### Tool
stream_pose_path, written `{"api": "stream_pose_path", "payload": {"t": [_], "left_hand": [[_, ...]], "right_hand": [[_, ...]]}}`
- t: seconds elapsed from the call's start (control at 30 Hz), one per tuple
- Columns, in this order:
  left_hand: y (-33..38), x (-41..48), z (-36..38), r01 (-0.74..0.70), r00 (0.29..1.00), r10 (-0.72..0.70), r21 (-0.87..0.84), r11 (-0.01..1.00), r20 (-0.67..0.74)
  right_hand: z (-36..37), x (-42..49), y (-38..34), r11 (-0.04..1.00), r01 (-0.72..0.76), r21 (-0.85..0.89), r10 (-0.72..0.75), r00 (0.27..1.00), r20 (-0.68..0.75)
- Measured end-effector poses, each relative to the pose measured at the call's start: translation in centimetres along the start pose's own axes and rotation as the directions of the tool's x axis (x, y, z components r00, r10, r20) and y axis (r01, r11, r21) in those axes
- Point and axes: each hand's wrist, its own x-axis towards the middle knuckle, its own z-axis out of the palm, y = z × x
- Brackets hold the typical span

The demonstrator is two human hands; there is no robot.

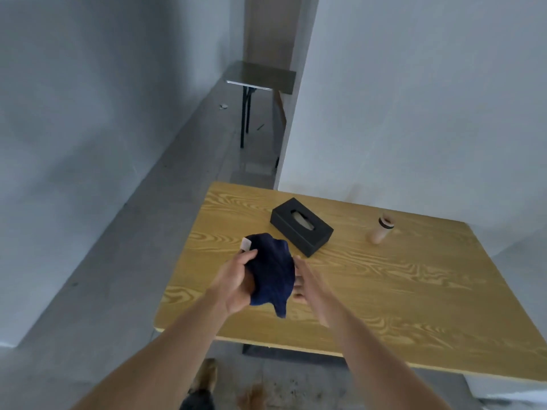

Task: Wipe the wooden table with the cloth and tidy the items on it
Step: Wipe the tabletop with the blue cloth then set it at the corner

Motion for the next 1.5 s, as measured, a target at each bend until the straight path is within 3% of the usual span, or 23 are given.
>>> {"api": "stream_pose_path", "payload": {"t": [0.13, 0.23, 0.33, 0.5, 0.77, 1.0, 1.07, 1.1, 1.13, 1.2, 1.3, 1.4, 1.5], "left_hand": [[5.2, 4.4, -2.4, 0.012, 0.999, -0.012, -0.006, 1.0, 0.032], [9.0, 8.1, -4.3, -0.016, 0.999, 0.014, 0.035, 0.999, 0.041], [12.7, 12.2, -6.0, -0.082, 0.996, 0.078, 0.093, 0.992, 0.041], [18.3, 18.4, -8.3, -0.073, 0.995, 0.088, 0.272, 0.96, -0.046], [24.8, 28.6, -11.2, -0.041, 0.982, 0.12, 0.451, 0.892, -0.147], [26.7, 36.9, -13.1, -0.128, 0.898, 0.418, 0.828, 0.547, -0.137], [26.2, 37.8, -13.7, -0.078, 0.88, 0.465, 0.936, 0.343, -0.097], [25.8, 38.0, -14.2, 0.014, 0.877, 0.467, 0.978, 0.208, -0.112], [25.4, 38.0, -14.6, 0.117, 0.873, 0.464, 0.989, 0.096, -0.148], [24.3, 37.8, -15.1, 0.18, 0.849, 0.504, 0.984, 0.009, -0.159], [23.0, 37.8, -15.5, 0.023, 0.819, 0.572, 0.994, -0.105, 0.041], [22.6, 39.0, -16.1, -0.042, 0.858, 0.473, 0.945, -0.325, 0.201], [22.6, 40.3, -17.1, -0.017, 0.903, 0.382, 0.905, -0.425, 0.196]], "right_hand": [[2.9, 7.2, -1.7, 0.919, -0.087, 0.383, 0.043, 0.991, 0.124], [4.8, 11.9, -3.9, 0.891, -0.073, 0.448, 0.026, 0.993, 0.111], [6.6, 16.7, -6.1, 0.934, -0.015, 0.357, 0.016, 1.0, 0.003], [9.4, 24.0, -9.5, 0.999, 0.003, 0.04, 0.002, 0.992, -0.129], [12.7, 35.3, -12.4, 0.952, 0.064, -0.3, -0.152, 0.948, -0.279], [13.8, 43.5, -11.8, 0.894, 0.093, -0.438, -0.23, 0.935, -0.271], [13.7, 44.9, -11.2, 0.884, 0.035, -0.467, -0.179, 0.947, -0.268], [13.7, 45.3, -10.8, 0.858, -0.004, -0.513, -0.151, 0.954, -0.26], [13.6, 45.7, -10.2, 0.807, -0.031, -0.59, -0.145, 0.958, -0.249], [13.3, 46.0, -9.0, 0.626, -0.022, -0.779, -0.231, 0.95, -0.212], [13.5, 45.9, -8.3, 0.385, 0.101, -0.918, -0.391, 0.918, -0.062], [13.9, 46.7, -8.0, 0.249, 0.179, -0.952, -0.34, 0.936, 0.087], [13.9, 48.1, -6.8, 0.164, 0.178, -0.97, -0.246, 0.96, 0.134]]}}
